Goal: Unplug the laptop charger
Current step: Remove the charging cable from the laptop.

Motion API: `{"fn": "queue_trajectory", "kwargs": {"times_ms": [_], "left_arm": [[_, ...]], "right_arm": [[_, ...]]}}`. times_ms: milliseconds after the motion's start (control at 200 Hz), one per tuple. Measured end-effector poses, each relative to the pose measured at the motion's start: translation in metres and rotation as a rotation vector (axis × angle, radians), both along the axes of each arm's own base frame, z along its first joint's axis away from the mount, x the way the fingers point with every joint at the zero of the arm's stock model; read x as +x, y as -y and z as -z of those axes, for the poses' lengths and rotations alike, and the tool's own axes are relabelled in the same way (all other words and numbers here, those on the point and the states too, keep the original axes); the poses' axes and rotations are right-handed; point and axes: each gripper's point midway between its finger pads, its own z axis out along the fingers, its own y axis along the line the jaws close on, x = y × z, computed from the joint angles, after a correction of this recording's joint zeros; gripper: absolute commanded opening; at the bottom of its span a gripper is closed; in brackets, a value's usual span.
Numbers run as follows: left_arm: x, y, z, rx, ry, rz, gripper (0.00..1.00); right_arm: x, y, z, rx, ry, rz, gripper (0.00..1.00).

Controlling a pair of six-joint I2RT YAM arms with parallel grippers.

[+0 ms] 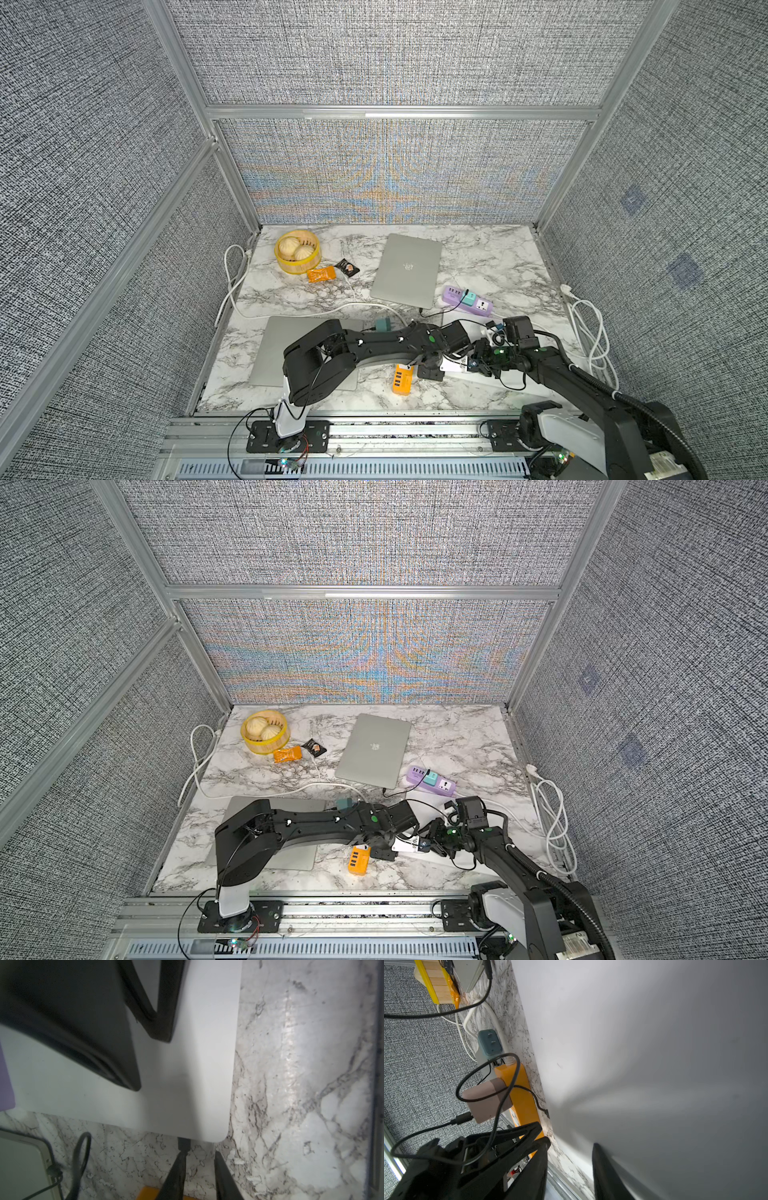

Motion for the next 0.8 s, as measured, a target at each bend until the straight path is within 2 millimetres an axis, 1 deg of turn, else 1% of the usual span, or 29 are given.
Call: {"fn": "queue_trajectory", "kwargs": {"times_ms": [325,445,585,690,800], "left_arm": [[0.007,-0.005,0.010,0.043,0.033,-0.019,0.23],[0.009,-0.005,0.009,0.048,0.042,-0.021,0.23],[0.012,-0.005,0.009,0.049,0.057,-0.027,0.22],[0.014,-0.006,0.015,0.059,0.058,-0.031,0.21],[0.017,-0.005,0.015,0.048,0.059,-0.034,0.21]], "right_arm": [[0.003,-0.003,0.002,0.027,0.003,-0.014,0.36],[0.005,-0.004,0.001,0.036,0.008,-0.017,0.36],[0.006,-0.003,0.002,0.045,0.005,-0.014,0.35],[0.006,-0.002,0.003,0.051,0.003,-0.012,0.35],[0.008,0.001,0.002,0.056,0.005,-0.005,0.35]]}}
